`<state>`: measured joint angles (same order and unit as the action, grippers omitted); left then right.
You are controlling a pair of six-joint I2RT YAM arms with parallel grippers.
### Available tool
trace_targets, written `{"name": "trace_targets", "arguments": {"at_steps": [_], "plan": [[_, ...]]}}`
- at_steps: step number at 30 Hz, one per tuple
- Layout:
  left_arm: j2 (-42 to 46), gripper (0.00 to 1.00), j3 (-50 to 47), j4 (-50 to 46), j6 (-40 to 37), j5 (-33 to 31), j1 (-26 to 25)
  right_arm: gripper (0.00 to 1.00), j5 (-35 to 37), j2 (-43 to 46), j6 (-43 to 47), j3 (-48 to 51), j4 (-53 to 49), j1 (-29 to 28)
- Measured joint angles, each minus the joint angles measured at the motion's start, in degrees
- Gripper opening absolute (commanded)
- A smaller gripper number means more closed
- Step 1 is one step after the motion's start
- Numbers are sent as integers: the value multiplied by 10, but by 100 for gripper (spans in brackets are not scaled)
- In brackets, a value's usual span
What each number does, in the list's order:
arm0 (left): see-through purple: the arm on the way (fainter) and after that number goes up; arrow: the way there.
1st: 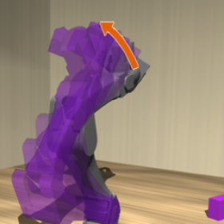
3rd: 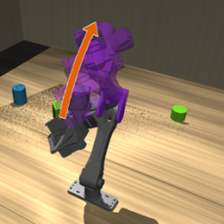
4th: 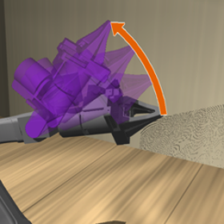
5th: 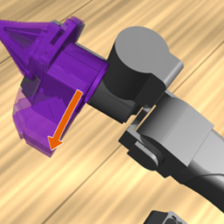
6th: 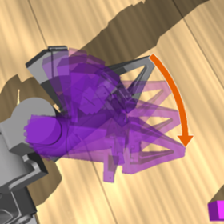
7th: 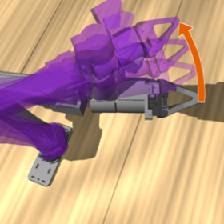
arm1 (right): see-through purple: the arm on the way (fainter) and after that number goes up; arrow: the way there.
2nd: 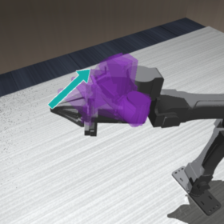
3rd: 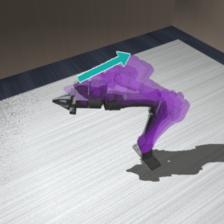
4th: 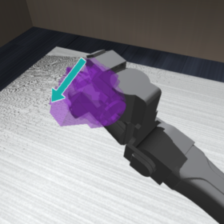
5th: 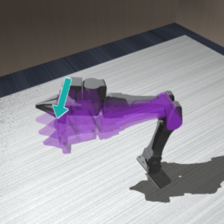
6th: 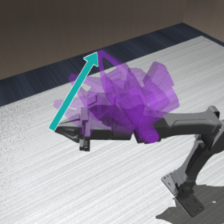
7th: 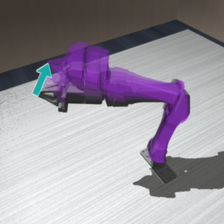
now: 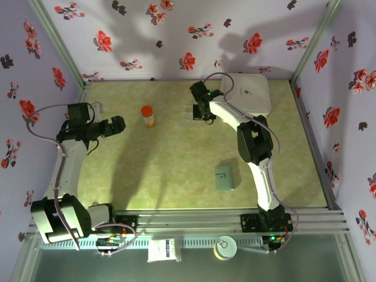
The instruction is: Take the credit cards out of the card holder
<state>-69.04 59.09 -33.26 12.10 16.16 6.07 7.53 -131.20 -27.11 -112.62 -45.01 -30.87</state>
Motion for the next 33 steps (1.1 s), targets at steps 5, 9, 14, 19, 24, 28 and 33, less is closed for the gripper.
{"name": "trace_targets", "arguments": {"at_steps": [5,9,14,19,24,28,33], "plan": [[0,100,0,0,0,0,0,7,0,-3,0,-1,-18,0],[0,100,0,0,0,0,0,8,0,-3,0,-2,-22,0],[0,100,0,0,0,0,0,11,-3,-3,0,-2,-24,0],[0,100,0,0,0,0,0,15,-4,-3,0,2,-25,0],[0,100,0,0,0,0,0,19,-4,-2,1,2,-26,0],[0,100,0,0,0,0,0,21,-4,7,1,6,-29,0],[-2,100,0,0,0,1,2,23,-4,23,1,11,-30,0]]}}
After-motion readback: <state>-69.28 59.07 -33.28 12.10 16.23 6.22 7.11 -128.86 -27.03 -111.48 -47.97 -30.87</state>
